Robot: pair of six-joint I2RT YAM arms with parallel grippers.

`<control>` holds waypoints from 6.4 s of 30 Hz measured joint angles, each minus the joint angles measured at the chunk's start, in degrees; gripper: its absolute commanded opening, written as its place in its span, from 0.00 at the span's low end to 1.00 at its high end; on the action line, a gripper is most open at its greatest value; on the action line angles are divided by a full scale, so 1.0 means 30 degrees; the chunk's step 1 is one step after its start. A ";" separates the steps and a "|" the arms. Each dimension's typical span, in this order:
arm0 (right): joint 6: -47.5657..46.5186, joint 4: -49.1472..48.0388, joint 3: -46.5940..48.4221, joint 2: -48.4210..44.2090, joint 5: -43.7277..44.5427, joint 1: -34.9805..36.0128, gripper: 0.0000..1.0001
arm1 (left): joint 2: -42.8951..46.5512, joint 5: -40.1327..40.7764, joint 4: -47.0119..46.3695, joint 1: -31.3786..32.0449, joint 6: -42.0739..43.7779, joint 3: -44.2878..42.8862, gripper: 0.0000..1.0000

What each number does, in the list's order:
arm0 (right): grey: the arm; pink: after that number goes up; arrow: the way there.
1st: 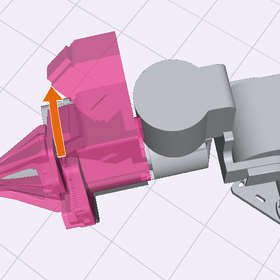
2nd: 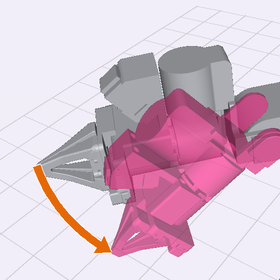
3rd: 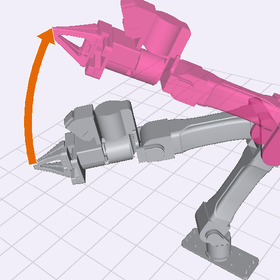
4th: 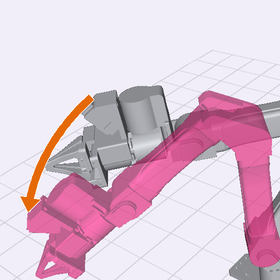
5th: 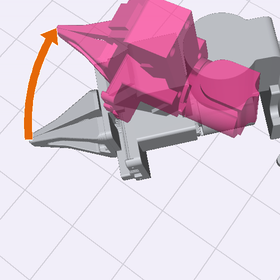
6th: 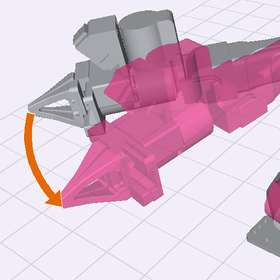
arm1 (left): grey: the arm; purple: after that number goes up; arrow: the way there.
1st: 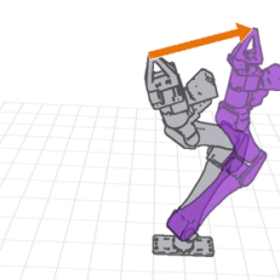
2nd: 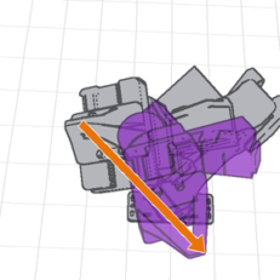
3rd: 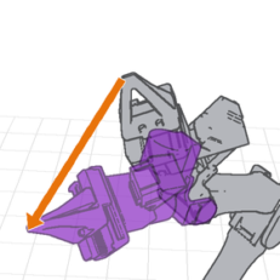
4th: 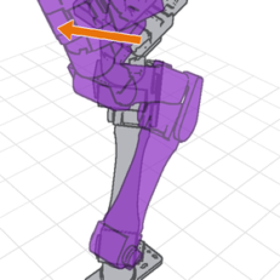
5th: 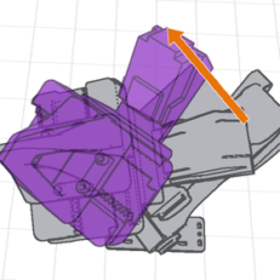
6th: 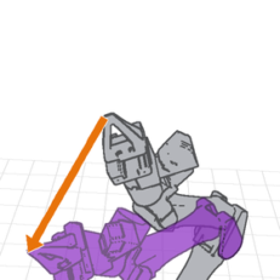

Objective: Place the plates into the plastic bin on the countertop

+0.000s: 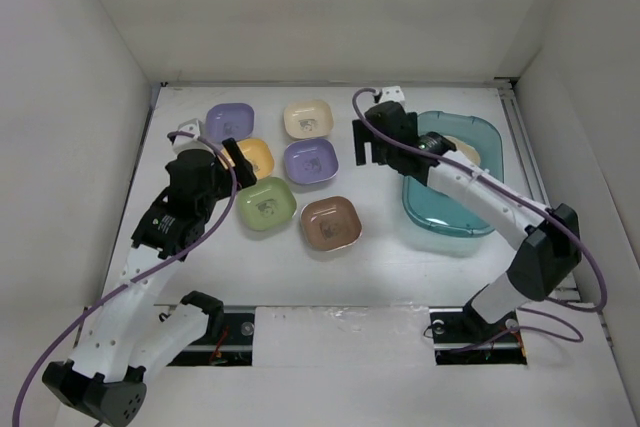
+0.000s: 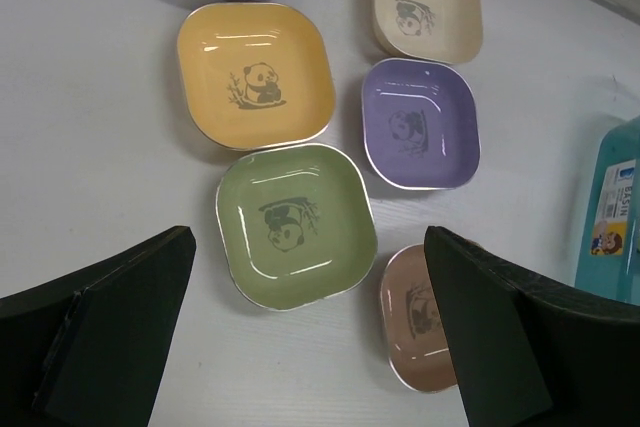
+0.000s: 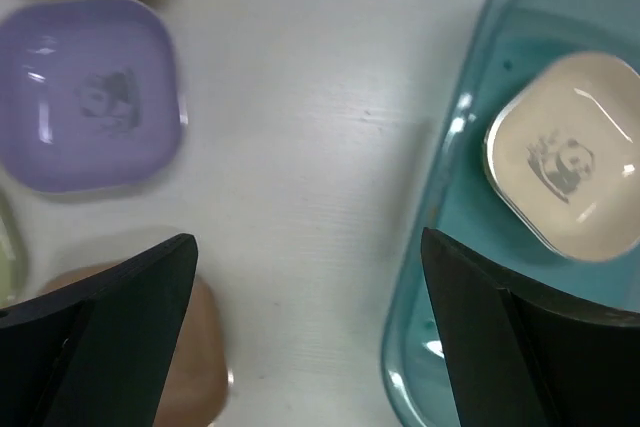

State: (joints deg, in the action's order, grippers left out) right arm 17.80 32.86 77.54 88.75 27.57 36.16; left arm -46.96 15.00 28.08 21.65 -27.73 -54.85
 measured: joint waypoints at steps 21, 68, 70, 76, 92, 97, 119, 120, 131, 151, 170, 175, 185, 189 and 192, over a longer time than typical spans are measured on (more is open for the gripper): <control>-0.2084 -0.0546 0.6710 1.1825 -0.6834 -0.0852 0.73 | -0.0976 0.5151 0.2528 0.0000 -0.3242 -0.0204 1.00; -0.0146 -0.1348 1.0448 1.4783 -1.1009 -0.1727 0.00 | -0.0437 0.4269 0.2295 0.0000 -0.2710 -0.0211 1.00; -0.0175 -0.1413 0.9624 1.4127 -1.1030 -0.1872 0.00 | -0.0437 0.4269 0.2288 0.0000 -0.2703 -0.0211 1.00; -0.0605 -0.1100 0.6747 1.1540 -1.0790 -0.3067 0.00 | -0.0437 0.4153 0.2259 0.0000 -0.2688 -0.0211 1.00; 0.2812 -0.4539 -0.0882 -0.0852 -1.0280 -1.0251 0.00 | -0.0430 0.3789 0.1916 0.0000 -0.2404 -0.0211 1.00; 0.5588 -0.5297 -0.5406 -0.3599 -0.8925 -1.3835 0.00 | -0.0430 0.3483 0.1749 0.0000 -0.2302 -0.0211 1.00; 0.7074 -0.6506 -0.7766 -0.3599 -0.8357 -1.6109 0.80 | -0.0131 0.2987 0.1552 0.0000 -0.1960 -0.0211 1.00; 0.7031 -0.6586 -0.7766 -0.3679 -0.8371 -1.5999 0.88 | -0.0131 0.2987 0.1559 0.0000 -0.1953 -0.0211 1.00; 0.5129 -0.6535 -0.4925 -0.5435 -0.8196 -0.9683 1.00 | 0.0007 0.2987 0.1501 0.0000 -0.1931 -0.0211 1.00; 0.1421 0.0051 1.5234 1.6305 -0.6834 -0.1902 0.91 | 0.1202 0.4670 0.1931 0.0000 -0.2951 -0.0211 1.00; 0.3869 0.0954 2.0946 1.9649 -0.4758 -0.2667 0.81 | 0.0197 0.3920 0.1800 0.0000 -0.2645 -0.0211 1.00; 0.4124 0.1421 2.1609 2.0465 -0.4772 -0.2659 0.76 | 0.0284 0.3614 0.1698 0.0000 -0.2470 -0.0211 1.00; 0.4386 0.1894 2.2622 2.1857 -0.5304 -0.2659 0.24 | 0.0656 0.3169 0.1552 0.0000 -0.2193 -0.0204 1.00; 0.4554 0.0780 2.1522 2.1281 -0.6120 -0.2696 0.00 | 0.0911 0.3045 0.1457 0.0000 -0.2157 -0.0211 1.00; 0.4932 -0.0321 1.8039 1.9409 -0.6783 -0.2769 0.00 | 0.1086 0.2965 0.1435 0.0000 -0.2040 -0.0211 1.00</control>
State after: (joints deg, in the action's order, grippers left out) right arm 32.60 31.90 131.66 146.98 7.22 27.86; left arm -43.70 23.90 32.38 21.65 -33.85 -55.48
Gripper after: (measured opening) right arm 0.046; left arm 0.996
